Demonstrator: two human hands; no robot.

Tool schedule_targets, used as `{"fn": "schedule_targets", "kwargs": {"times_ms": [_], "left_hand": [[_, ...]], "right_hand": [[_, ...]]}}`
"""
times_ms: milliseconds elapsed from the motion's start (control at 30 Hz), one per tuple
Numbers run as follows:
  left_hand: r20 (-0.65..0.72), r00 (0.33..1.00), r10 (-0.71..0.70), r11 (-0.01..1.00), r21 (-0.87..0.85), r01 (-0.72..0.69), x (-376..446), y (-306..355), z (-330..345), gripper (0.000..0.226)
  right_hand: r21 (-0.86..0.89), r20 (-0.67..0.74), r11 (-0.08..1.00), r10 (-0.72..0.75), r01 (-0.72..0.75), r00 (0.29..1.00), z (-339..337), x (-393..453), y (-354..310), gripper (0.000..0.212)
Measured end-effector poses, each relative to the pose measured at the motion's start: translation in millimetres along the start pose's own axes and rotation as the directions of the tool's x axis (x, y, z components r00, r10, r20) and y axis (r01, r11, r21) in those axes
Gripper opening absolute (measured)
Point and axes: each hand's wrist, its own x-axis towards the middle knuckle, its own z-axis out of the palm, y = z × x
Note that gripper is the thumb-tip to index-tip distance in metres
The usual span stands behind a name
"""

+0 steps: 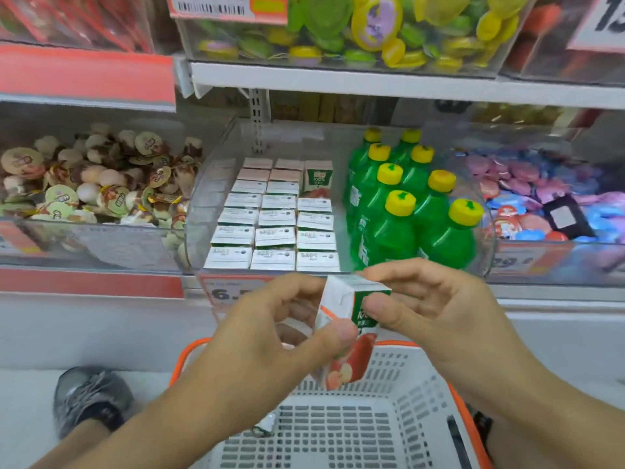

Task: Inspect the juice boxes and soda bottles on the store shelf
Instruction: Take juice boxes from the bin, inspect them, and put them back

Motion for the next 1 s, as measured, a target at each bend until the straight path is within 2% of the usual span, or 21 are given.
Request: {"fn": "schedule_targets", "kwargs": {"times_ms": [133, 200, 300, 400, 533, 633, 733, 900, 1000], "left_hand": [[0.04, 0.999, -0.024, 1.0, -0.005, 0.024, 1.3, -3.9, 5.1, 0.036], [0.024, 0.998, -0.055, 0.996, -0.072, 0.057, 1.5, -6.4, 10.4, 0.036], [-0.009, 0.993, -0.116, 0.979, -0.171, 0.113, 1.4, -10.4, 20.2, 0.024], [-0.023, 0.978, -0.208, 0.935, -0.298, 0.192, 0.4, -13.8, 27.7, 0.031], [-0.025, 0.971, -0.238, 0.92, -0.326, 0.217, 0.3, -12.3, 30.8, 0.035], [-0.036, 0.974, -0.222, 0.922, -0.334, 0.198, 0.6, -10.8, 30.0, 0.032], [-0.033, 0.981, -0.19, 0.931, -0.325, 0.169, 3.2, -6.7, 30.1, 0.027], [-0.04, 0.99, -0.137, 0.939, -0.323, 0.117, 10.8, 0.0, 29.6, 0.033], [-0.026, 0.993, -0.119, 0.94, -0.325, 0.104, 12.0, 0.0, 29.8, 0.034]], "right_hand": [[-0.015, 0.033, 0.999, 0.051, -0.051, 0.998, -8.4, -0.3, 2.3, 0.033], [-0.053, 0.075, 0.996, 0.08, -0.076, 0.994, -12.9, 2.2, 2.1, 0.032], [-0.049, 0.126, 0.984, 0.174, -0.169, 0.977, -16.5, 4.4, 4.6, 0.03], [-0.051, 0.19, 0.967, 0.255, -0.25, 0.948, -18.0, 1.6, 7.1, 0.031], [-0.082, 0.275, 0.968, 0.249, -0.235, 0.929, -25.4, -2.0, 6.1, 0.039], [-0.106, 0.335, 0.973, 0.231, -0.207, 0.913, -29.5, -4.3, 7.0, 0.055], [-0.106, 0.325, 0.981, 0.191, -0.165, 0.926, -32.8, -3.3, 8.1, 0.066], [-0.051, 0.344, 0.991, 0.136, -0.126, 0.929, -31.3, -4.2, 3.9, 0.088], [-0.068, 0.294, 0.992, 0.124, -0.109, 0.948, -28.9, -5.8, 3.7, 0.09]]}}
